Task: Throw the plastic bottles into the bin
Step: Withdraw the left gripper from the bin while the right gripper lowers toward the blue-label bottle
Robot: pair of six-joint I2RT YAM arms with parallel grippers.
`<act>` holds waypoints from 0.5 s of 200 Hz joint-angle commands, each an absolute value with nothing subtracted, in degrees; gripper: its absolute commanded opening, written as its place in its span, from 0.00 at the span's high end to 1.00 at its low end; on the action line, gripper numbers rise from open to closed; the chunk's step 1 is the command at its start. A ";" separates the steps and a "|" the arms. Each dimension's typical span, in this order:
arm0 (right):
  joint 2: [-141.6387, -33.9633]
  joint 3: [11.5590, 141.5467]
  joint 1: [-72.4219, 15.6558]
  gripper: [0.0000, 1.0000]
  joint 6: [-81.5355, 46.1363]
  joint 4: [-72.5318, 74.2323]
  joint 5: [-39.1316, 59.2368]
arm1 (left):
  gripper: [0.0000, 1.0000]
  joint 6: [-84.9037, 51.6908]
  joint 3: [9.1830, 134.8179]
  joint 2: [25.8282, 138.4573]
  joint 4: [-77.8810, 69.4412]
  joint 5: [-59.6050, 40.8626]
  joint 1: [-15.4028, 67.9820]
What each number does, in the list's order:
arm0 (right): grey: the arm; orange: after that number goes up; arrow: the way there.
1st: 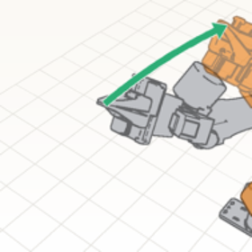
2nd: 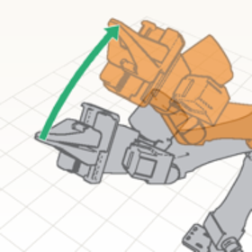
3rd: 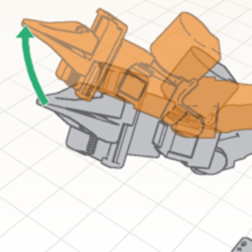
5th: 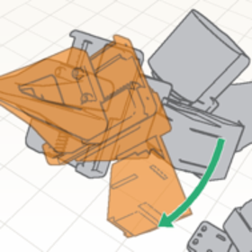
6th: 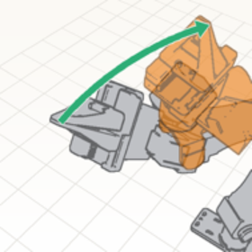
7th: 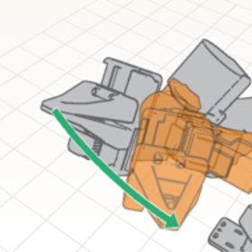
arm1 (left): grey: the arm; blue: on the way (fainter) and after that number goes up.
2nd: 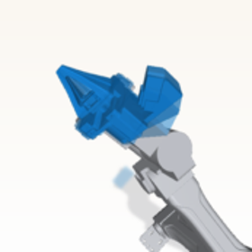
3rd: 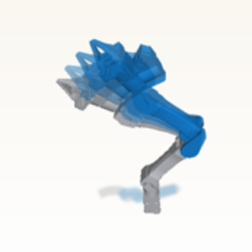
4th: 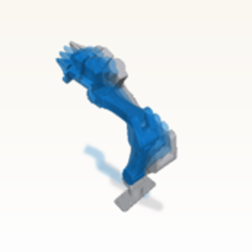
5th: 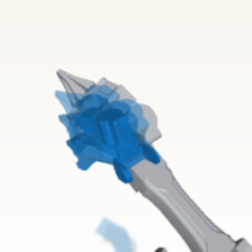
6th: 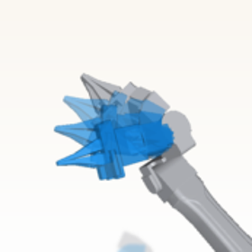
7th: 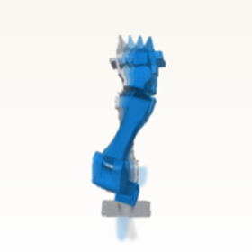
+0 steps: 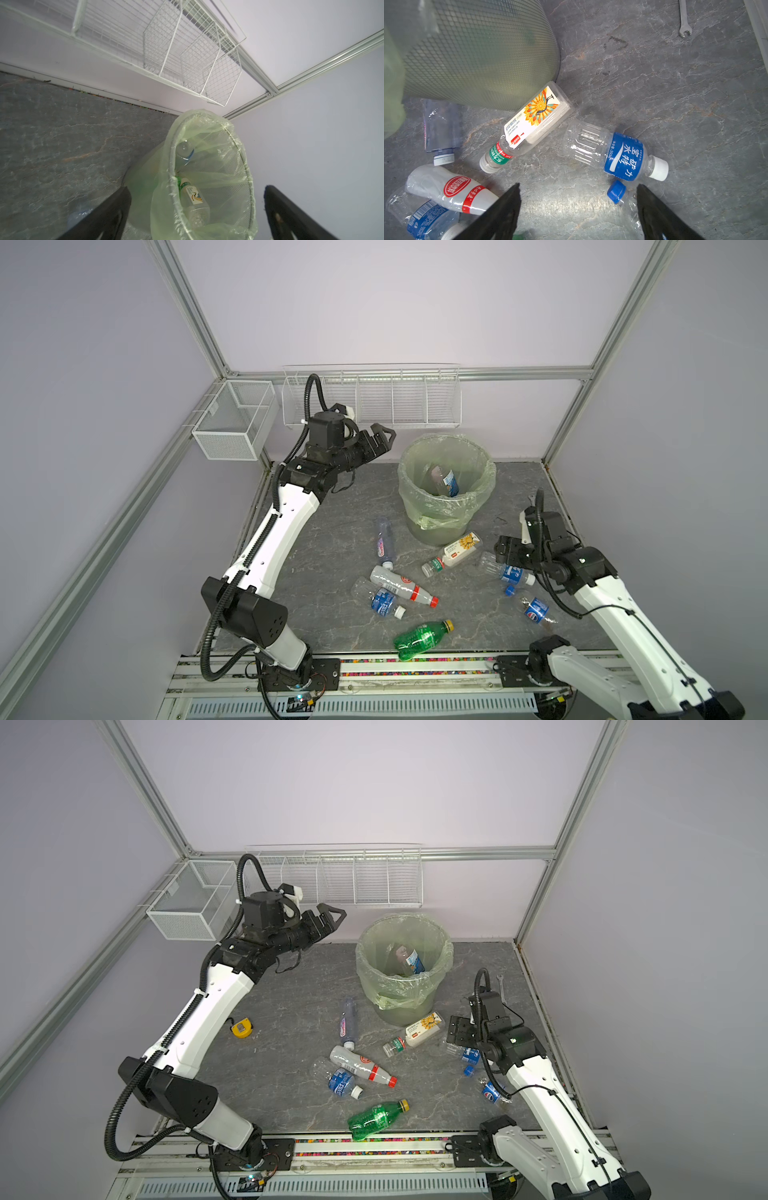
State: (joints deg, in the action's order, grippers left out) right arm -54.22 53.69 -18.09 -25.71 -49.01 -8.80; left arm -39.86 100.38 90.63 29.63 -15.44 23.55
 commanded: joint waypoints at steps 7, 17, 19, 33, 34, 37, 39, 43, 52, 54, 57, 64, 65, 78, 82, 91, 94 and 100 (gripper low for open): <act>-54.05 54.12 -17.82 0.12 -25.53 -51.36 -9.62 | 0.00 -39.50 95.57 85.93 27.04 -15.87 21.57; -54.06 53.72 -17.84 0.12 -24.88 -51.50 -10.12 | 0.00 -39.30 93.89 84.91 26.61 -15.88 21.18; -54.05 53.64 -17.84 0.12 -24.76 -51.50 -10.24 | 0.00 -39.31 93.59 84.71 26.52 -15.83 21.00; -54.19 53.22 -17.83 0.12 -24.04 -51.63 -10.83 | 0.00 -38.98 91.67 83.44 26.34 -15.47 20.73; -54.25 53.20 -17.84 0.12 -23.97 -51.66 -10.86 | 0.00 -38.96 91.54 83.34 26.31 -15.47 20.74; -54.23 53.18 -17.84 0.12 -23.91 -51.68 -11.12 | 0.00 -38.93 91.12 83.25 26.31 -15.39 20.66; -54.30 53.11 -17.84 0.12 -23.91 -51.68 -11.28 | 0.00 -38.87 90.96 83.15 26.33 -15.38 20.59; -54.40 53.01 -17.80 0.12 -23.78 -51.68 -11.46 | 0.00 -38.79 90.42 82.87 26.28 -15.32 20.57; -54.55 52.70 -17.84 0.12 -23.35 -51.38 -11.61 | 0.00 -38.78 89.34 82.48 26.22 -15.33 20.40; -54.57 52.62 -17.80 0.12 -23.31 -51.34 -11.63 | 0.00 -38.72 89.11 82.30 26.20 -15.37 20.39; -54.66 52.52 -17.84 0.12 -23.22 -51.22 -11.60 | 0.00 -38.71 88.80 82.21 26.15 -15.37 20.32; -54.82 52.24 -17.80 0.12 -22.88 -51.15 -11.68 | 0.00 -38.72 87.98 81.94 26.11 -15.43 20.23; -54.88 52.22 -17.82 0.12 -22.82 -51.15 -11.68 | 0.00 -38.70 87.89 81.93 26.15 -15.45 20.18; -55.46 51.65 -17.84 0.12 -22.38 -50.94 -12.04 | 0.00 -38.65 86.30 81.65 25.93 -15.53 19.96; -55.61 51.45 -17.80 0.12 -22.14 -50.89 -12.12 | 0.00 -38.67 85.81 81.55 25.81 -15.62 19.91; -56.10 51.01 -17.84 0.12 -21.90 -50.76 -12.33 | 0.00 -38.81 84.56 81.29 25.55 -15.62 19.79; -56.30 50.86 -17.84 0.12 -21.84 -50.67 -12.37 | 0.00 -38.82 84.18 81.24 25.42 -15.71 19.68; -56.63 50.76 -17.82 0.12 -21.81 -50.41 -12.40 | 0.00 -39.06 83.39 81.05 25.11 -15.75 19.47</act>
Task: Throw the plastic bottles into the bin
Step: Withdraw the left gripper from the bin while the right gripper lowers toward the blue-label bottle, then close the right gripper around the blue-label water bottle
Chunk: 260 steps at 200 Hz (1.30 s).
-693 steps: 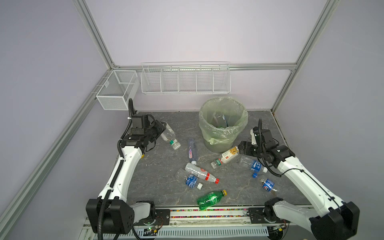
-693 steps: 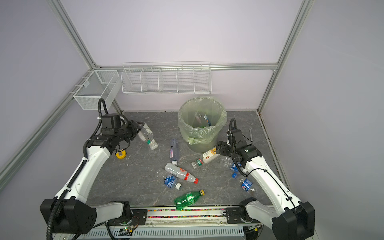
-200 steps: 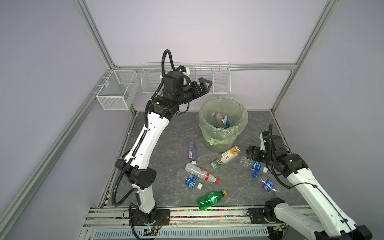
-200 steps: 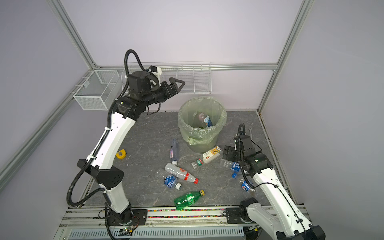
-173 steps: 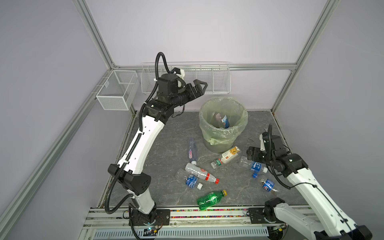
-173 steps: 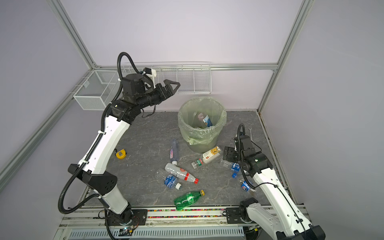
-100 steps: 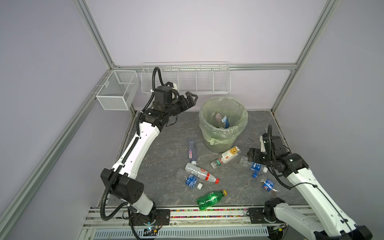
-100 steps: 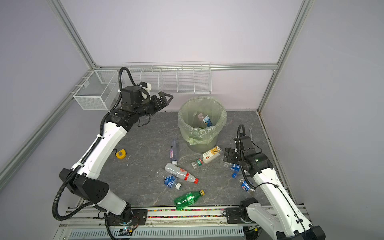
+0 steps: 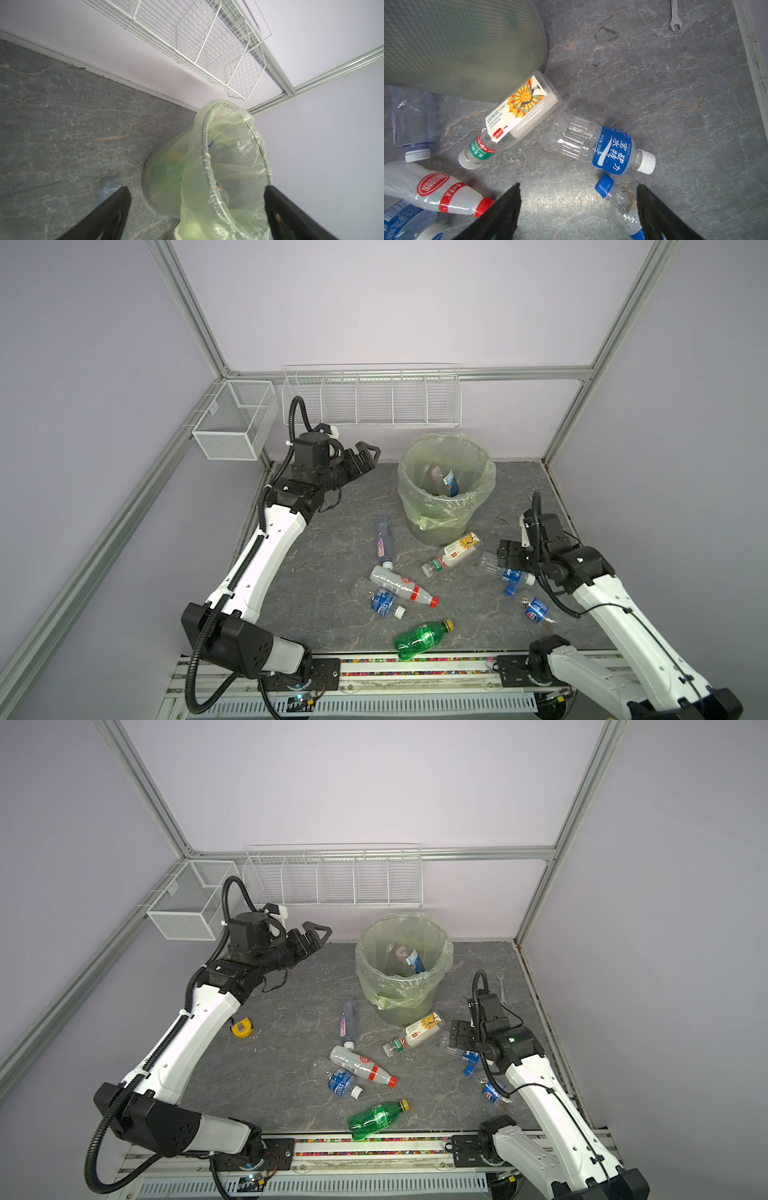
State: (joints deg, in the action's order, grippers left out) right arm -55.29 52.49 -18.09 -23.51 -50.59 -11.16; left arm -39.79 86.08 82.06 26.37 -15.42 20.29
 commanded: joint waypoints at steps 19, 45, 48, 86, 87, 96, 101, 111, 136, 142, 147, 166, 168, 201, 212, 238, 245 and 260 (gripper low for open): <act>-57.72 48.88 -17.86 0.12 -21.88 -49.21 -12.24 | 0.00 -39.88 80.58 80.14 23.77 -15.86 18.60; -59.27 48.29 -18.00 0.12 -21.50 -47.93 -12.20 | 0.00 -41.35 76.56 78.67 21.94 -17.10 16.73; -59.46 48.21 -18.09 0.12 -21.46 -47.81 -12.21 | 0.00 -41.47 76.21 78.45 21.85 -17.38 16.52; -64.06 47.46 -18.06 0.12 -21.63 -46.90 -14.36 | 0.00 -40.92 73.30 76.74 22.68 -17.99 14.70; -64.20 47.46 -18.08 0.12 -21.67 -46.83 -14.39 | 0.00 -40.94 73.25 76.74 22.72 -17.96 14.69; -65.21 47.32 -18.20 0.12 -21.54 -46.23 -14.64 | 0.00 -40.79 72.54 76.27 22.73 -18.18 14.23; -65.61 47.17 -18.27 0.12 -21.46 -45.79 -14.87 | 0.00 -40.78 72.21 76.15 22.72 -18.41 13.97; -65.70 46.47 -18.41 0.12 -21.18 -44.38 -15.53 | 0.00 -40.62 71.62 75.77 22.84 -18.62 13.50; -65.67 44.78 -18.53 0.12 -19.43 -40.92 -14.70 | 0.00 -40.48 70.07 74.54 22.48 -19.16 12.33; -65.89 44.74 -18.46 0.12 -18.99 -40.64 -14.74 | 0.00 -40.44 69.67 74.38 22.35 -19.24 12.16; -66.08 44.65 -18.54 0.12 -18.64 -40.40 -14.68 | 0.00 -40.39 69.48 74.08 22.33 -19.30 12.00; -66.96 44.62 -18.52 0.12 -17.47 -39.91 -14.47 | 0.00 -40.19 69.18 73.74 22.66 -19.65 11.36; -67.08 44.64 -18.54 0.12 -17.29 -39.86 -14.30 | 0.00 -40.19 69.17 73.70 22.72 -19.63 11.30; -69.76 45.00 -18.54 0.12 -15.66 -39.51 -14.42 | 0.00 -39.35 68.93 73.26 23.03 -20.16 10.99; -71.14 45.40 -18.54 0.12 -15.47 -39.79 -14.97 | 0.00 -39.18 68.93 73.20 23.28 -20.29 10.82; -72.79 45.79 -18.73 0.12 -14.72 -39.40 -15.43 | 0.00 -38.87 69.08 73.20 23.71 -21.16 10.16; -73.02 45.88 -18.81 0.12 -14.52 -39.39 -15.56 | 0.00 -38.83 69.00 73.23 23.76 -21.26 10.03; -73.42 45.97 -18.92 0.12 -13.86 -39.20 -15.47 | 0.00 -38.80 68.70 72.96 23.82 -21.34 9.76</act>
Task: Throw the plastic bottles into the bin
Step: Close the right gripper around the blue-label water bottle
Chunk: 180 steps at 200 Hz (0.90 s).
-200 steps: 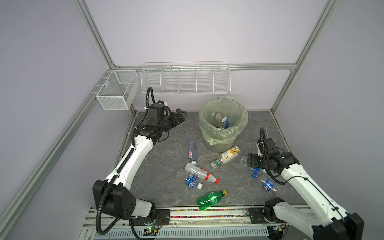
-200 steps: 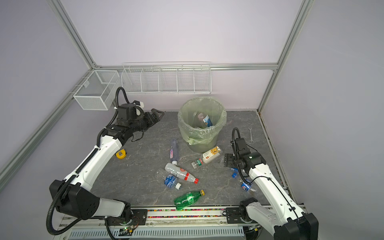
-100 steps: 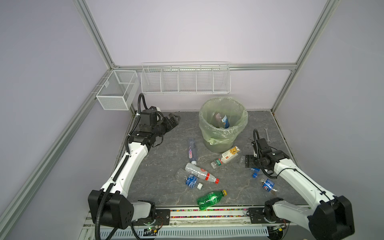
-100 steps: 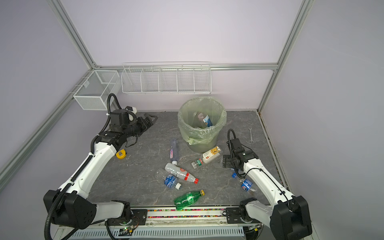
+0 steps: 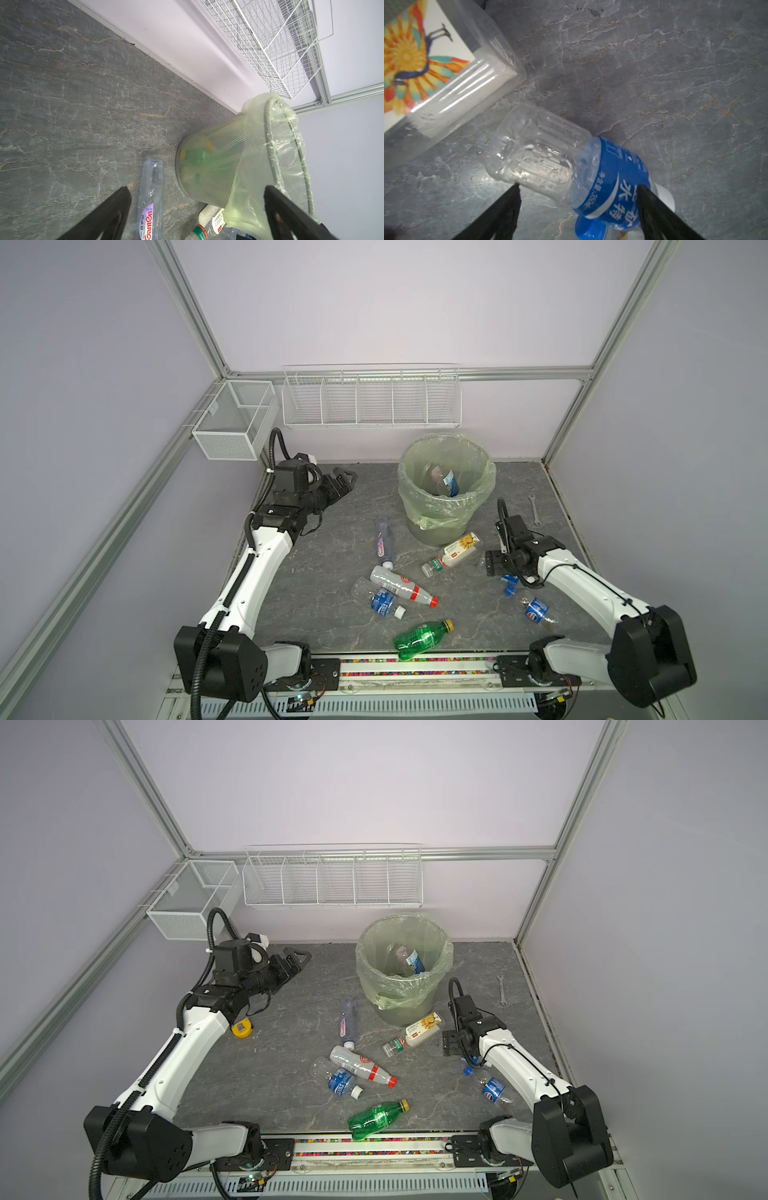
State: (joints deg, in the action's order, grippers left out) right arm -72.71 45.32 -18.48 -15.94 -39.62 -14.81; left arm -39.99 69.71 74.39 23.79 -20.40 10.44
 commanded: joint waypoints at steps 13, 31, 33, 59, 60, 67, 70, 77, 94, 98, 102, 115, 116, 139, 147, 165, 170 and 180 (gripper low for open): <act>-73.97 46.21 -19.06 0.12 -13.22 -39.27 -15.38 | 0.00 -38.74 68.30 72.77 23.56 -21.39 9.60; -74.96 46.88 -19.12 0.12 -12.58 -39.40 -15.03 | 0.00 -38.79 68.04 72.77 23.35 -21.59 9.45; -75.14 46.92 -19.22 0.12 -12.53 -39.38 -15.07 | 0.00 -38.77 68.03 72.77 23.30 -21.63 9.48; -77.13 48.07 -19.24 0.12 -11.91 -39.81 -16.77 | 0.00 -38.78 68.20 72.74 23.48 -21.97 9.38; -77.23 48.07 -19.20 0.12 -11.93 -39.81 -16.82 | 0.00 -38.77 68.25 72.71 23.56 -21.97 9.35; -77.70 48.29 -19.24 0.12 -11.95 -39.85 -17.17 | 0.01 -38.86 68.29 72.74 23.58 -21.95 9.32; -78.01 48.44 -19.24 0.12 -11.95 -39.83 -17.22 | 0.00 -38.77 68.29 72.70 23.57 -21.96 9.32; -78.42 48.78 -19.21 0.12 -12.10 -39.68 -17.51 | 0.00 -38.72 68.32 72.69 23.62 -21.91 9.23; -79.60 49.52 -19.25 0.12 -12.14 -39.02 -18.48 | 0.00 -38.40 68.47 72.68 23.98 -21.69 9.01; -79.85 49.57 -19.23 0.12 -12.09 -38.85 -18.56 | 0.00 -38.23 68.47 72.69 24.07 -21.68 9.01; -80.04 49.73 -19.25 0.12 -12.13 -38.57 -18.78 | 0.00 -38.11 68.47 72.69 24.22 -21.58 8.97; -81.29 50.01 -19.22 0.12 -12.21 -37.91 -19.14 | 0.00 -37.81 68.23 72.69 24.48 -21.31 8.88; -81.43 50.01 -19.23 0.12 -12.21 -37.85 -19.15 | 0.00 -37.85 68.22 72.69 24.50 -21.33 8.88; -84.62 52.73 -19.25 0.12 -12.52 -37.79 -20.22 | 0.00 -37.86 67.44 72.62 24.44 -21.25 8.70; -85.80 53.35 -19.23 0.12 -12.73 -37.81 -20.79 | 0.00 -37.86 67.16 72.58 24.35 -21.26 8.70; -87.97 54.52 -19.25 0.12 -12.66 -37.54 -21.31 | 0.00 -37.99 66.65 72.39 24.35 -21.27 8.61; -88.50 54.92 -19.16 0.12 -12.53 -37.45 -21.48 | 0.00 -38.05 66.62 72.29 24.43 -21.26 8.61; -89.46 55.59 -18.97 0.12 -12.48 -37.35 -21.84 | 0.00 -37.88 66.54 72.22 24.57 -21.25 8.61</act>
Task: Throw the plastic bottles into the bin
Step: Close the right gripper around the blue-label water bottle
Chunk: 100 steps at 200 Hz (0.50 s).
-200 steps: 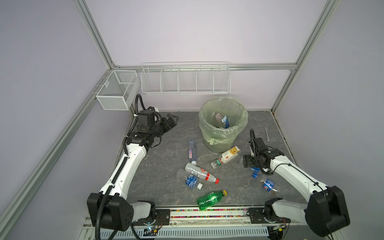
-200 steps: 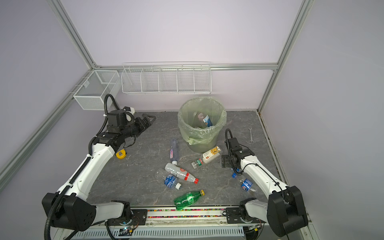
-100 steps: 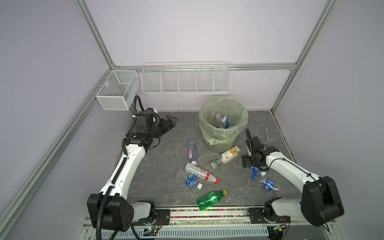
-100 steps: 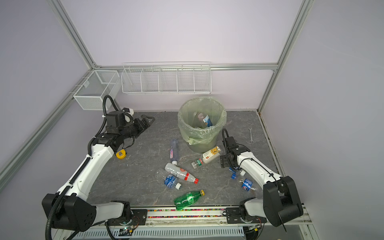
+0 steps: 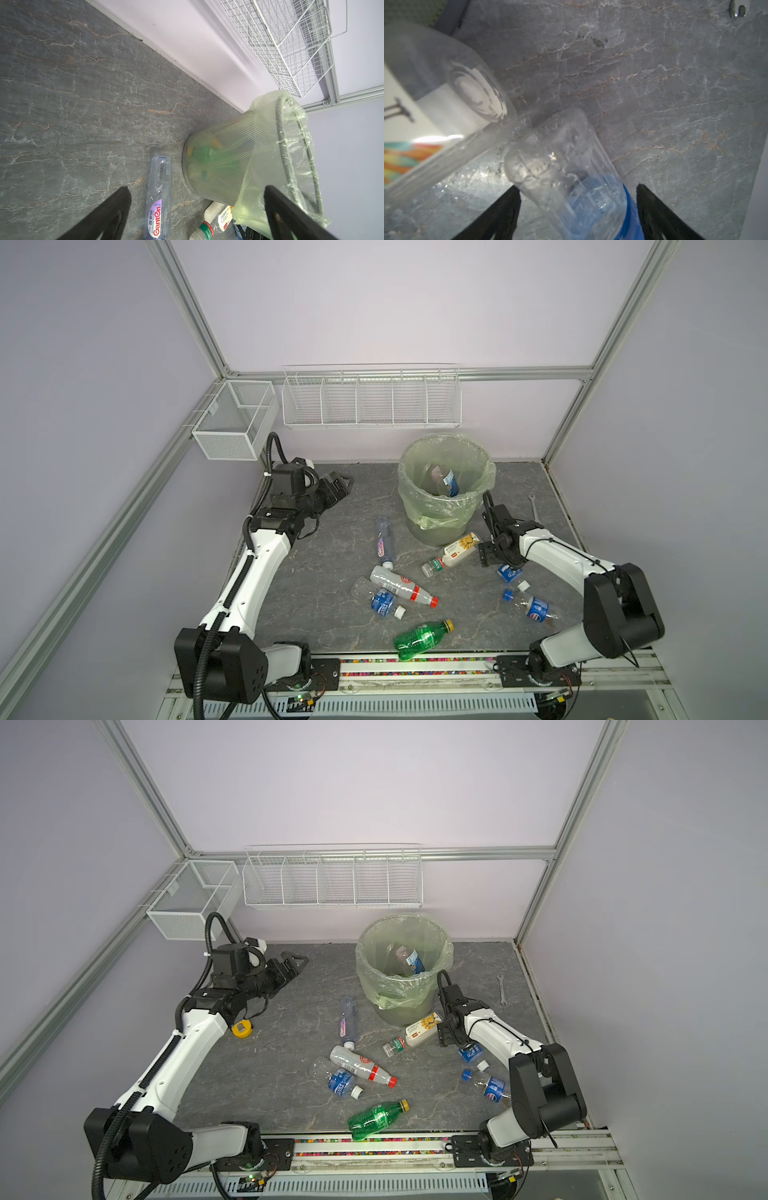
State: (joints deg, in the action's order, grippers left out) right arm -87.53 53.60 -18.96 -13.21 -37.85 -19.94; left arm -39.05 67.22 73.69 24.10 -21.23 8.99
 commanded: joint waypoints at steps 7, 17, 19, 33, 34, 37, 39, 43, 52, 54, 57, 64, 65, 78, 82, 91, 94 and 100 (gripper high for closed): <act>-90.02 56.11 -18.89 0.12 -12.33 -37.32 -22.06 | 0.00 -37.84 66.54 72.07 24.71 -21.26 8.53; -90.67 56.55 -18.67 0.12 -11.99 -37.02 -22.07 | 0.00 -37.67 66.62 71.98 24.94 -21.20 8.53; -90.74 56.59 -18.60 0.12 -11.90 -36.94 -21.91 | 0.00 -37.63 66.62 71.89 24.96 -21.21 8.53; -91.38 57.02 -17.90 0.12 -11.52 -36.31 -21.09 | 0.00 -37.49 66.79 71.72 25.53 -21.05 8.39; -91.48 57.12 -17.83 0.12 -11.47 -36.35 -21.05 | 0.00 -37.42 66.79 71.68 25.51 -21.07 8.42; -91.56 57.19 -17.70 0.11 -11.43 -36.24 -20.85 | 0.00 -37.35 66.80 71.65 25.56 -21.00 8.36; -91.64 57.21 -17.67 0.11 -11.43 -36.15 -20.77 | 0.00 -37.35 66.80 71.64 25.64 -20.96 8.35; -91.84 57.30 -17.55 0.11 -11.43 -35.98 -20.69 | 0.00 -37.28 66.80 71.54 25.66 -20.96 8.31; -92.20 57.46 -17.24 0.12 -11.42 -35.66 -20.42 | 0.00 -37.23 66.67 71.39 25.83 -20.91 8.26; -92.24 57.47 -17.08 0.12 -11.42 -35.52 -20.35 | 0.00 -37.19 66.63 71.35 25.84 -20.85 8.26; -92.28 57.48 -16.98 0.12 -11.41 -35.35 -20.19 | 0.00 -37.21 66.62 71.29 25.88 -20.82 8.26; -92.49 57.41 -16.75 0.12 -11.34 -35.01 -19.56 | 0.00 -37.19 66.46 71.22 25.82 -20.72 8.17; -92.52 57.40 -16.72 0.12 -11.34 -34.95 -19.45 | 0.00 -37.19 66.45 71.20 25.79 -20.73 8.17; -92.46 57.19 -16.36 0.12 -11.40 -34.54 -18.66 | 0.00 -37.12 66.36 71.09 25.83 -20.62 8.17; -92.33 57.11 -16.34 0.12 -11.42 -34.44 -18.56 | 0.01 -37.07 66.28 70.95 25.92 -20.56 8.17; -92.01 56.61 -16.19 0.12 -11.43 -34.13 -18.36 | 0.00 -36.97 66.35 71.00 26.17 -20.37 8.02; -91.87 56.42 -16.23 0.12 -11.48 -34.02 -18.30 | 0.00 -36.94 66.36 70.98 26.23 -20.32 8.00; -91.57 56.05 -16.12 0.11 -11.54 -33.84 -18.21 | 0.00 -36.83 66.36 70.97 26.31 -20.33 7.87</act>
State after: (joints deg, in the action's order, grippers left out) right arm -92.05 56.36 -16.47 -12.34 -35.20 -19.59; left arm -38.30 67.05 72.10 25.32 -20.95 8.49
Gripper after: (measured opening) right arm 0.885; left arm 0.996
